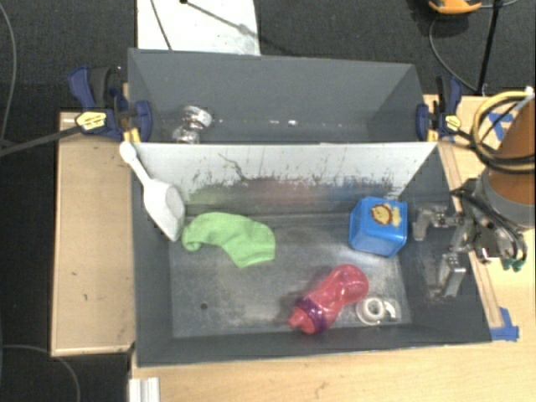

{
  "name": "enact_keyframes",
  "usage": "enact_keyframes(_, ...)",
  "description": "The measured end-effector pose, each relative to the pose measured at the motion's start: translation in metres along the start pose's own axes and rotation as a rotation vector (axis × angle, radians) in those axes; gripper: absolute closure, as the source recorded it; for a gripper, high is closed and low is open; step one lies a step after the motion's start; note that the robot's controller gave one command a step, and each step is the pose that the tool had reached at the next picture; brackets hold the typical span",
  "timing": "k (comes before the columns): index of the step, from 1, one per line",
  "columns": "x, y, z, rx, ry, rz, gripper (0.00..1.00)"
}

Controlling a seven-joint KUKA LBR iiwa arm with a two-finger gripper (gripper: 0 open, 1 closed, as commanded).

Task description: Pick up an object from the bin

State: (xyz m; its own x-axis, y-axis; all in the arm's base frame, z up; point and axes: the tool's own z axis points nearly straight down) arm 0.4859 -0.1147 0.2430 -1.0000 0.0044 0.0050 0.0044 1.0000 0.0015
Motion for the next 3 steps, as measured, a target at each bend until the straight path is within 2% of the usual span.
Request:
enact_keyframes(1,-0.002,0.000,-0.004,0.002,-0.008,-0.006,0.00)
enact_keyframes(2,-0.007,0.053,0.047,0.005,-0.015,-0.258,0.00)
enact_keyframes(3,-0.038,0.073,0.082,0.002,-0.010,-0.364,0.00)
